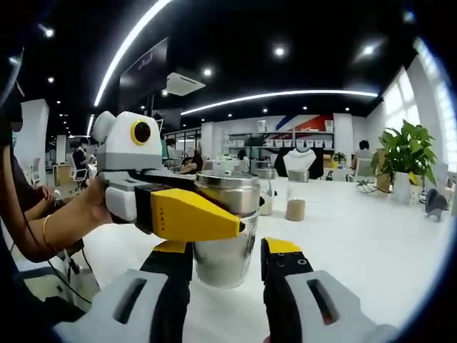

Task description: Rotate the seasoning bottle until the label or dispensing opening points toward the visible target arrow and the bottle remains upright within the marked orientation range

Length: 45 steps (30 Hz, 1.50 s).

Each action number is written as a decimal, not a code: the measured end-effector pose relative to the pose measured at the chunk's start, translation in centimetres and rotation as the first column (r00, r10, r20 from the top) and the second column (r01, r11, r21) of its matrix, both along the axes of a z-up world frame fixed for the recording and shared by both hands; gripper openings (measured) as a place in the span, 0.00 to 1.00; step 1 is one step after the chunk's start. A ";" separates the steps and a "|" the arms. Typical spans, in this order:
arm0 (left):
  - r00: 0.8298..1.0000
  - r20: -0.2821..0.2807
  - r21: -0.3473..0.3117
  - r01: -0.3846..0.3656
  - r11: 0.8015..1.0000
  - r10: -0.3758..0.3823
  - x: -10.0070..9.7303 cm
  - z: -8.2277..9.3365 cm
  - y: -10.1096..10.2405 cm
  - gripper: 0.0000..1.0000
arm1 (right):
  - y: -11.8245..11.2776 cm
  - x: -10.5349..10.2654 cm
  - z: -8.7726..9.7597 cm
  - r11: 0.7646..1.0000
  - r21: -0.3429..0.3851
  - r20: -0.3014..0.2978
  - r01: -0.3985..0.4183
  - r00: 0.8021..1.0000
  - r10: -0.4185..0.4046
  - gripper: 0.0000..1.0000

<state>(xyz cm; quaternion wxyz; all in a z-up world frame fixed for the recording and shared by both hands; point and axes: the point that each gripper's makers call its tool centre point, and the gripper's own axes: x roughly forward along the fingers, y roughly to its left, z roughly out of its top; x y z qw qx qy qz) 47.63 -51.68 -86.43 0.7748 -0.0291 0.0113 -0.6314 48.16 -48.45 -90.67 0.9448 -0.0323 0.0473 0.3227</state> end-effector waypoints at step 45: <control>0.953 -0.091 -0.007 -0.290 0.957 0.288 1.2 0.8 0.7 0.43 | -1.1 0.3 1.2 0.994 0.010 0.134 0.112 0.985 -0.112 0.30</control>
